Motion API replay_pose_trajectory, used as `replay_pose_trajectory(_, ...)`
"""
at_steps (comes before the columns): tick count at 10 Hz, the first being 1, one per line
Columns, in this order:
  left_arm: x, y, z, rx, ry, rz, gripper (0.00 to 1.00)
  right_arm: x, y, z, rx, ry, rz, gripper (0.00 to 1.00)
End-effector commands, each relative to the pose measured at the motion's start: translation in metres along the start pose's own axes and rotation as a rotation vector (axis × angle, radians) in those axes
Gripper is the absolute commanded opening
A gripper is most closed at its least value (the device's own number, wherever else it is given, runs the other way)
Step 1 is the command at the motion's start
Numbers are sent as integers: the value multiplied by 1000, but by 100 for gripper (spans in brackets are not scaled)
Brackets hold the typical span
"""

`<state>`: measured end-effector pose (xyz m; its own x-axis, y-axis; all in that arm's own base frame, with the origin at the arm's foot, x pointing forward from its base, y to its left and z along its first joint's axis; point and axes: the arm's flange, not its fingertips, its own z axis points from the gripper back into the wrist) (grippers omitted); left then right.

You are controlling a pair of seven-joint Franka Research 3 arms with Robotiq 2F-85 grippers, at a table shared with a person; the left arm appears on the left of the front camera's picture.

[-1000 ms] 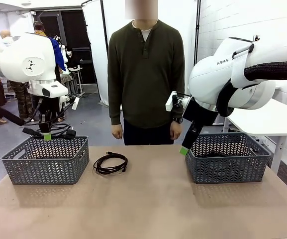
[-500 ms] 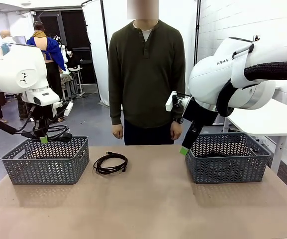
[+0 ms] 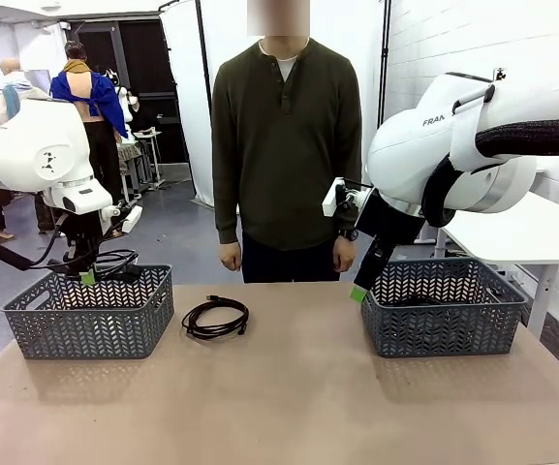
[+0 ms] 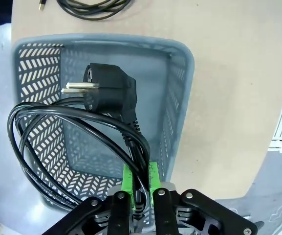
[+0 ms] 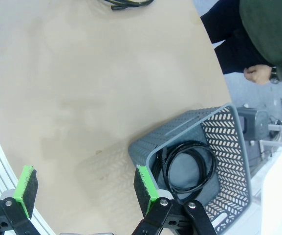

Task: Organize the cables according to human instructions.
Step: Pick up a bundle of cables and place it in the basket indicated by the human.

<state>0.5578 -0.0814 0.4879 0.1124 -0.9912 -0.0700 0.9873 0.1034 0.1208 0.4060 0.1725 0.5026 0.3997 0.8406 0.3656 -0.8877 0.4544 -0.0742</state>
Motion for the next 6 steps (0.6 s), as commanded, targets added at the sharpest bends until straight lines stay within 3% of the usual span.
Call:
replay_pose_trajectory(1,-8,5,-4,7,-40,-37,0,-1,0,-1,-9,1,-1,100)
replay_pose_trajectory(5,-7,7,-8,14,-27,-10,0,-1,0,-1,-9,1,-1,100)
replay_pose_trajectory(6,-7,9,-9,20,-40,-9,13,-1,0,-1,-9,1,-1,100)
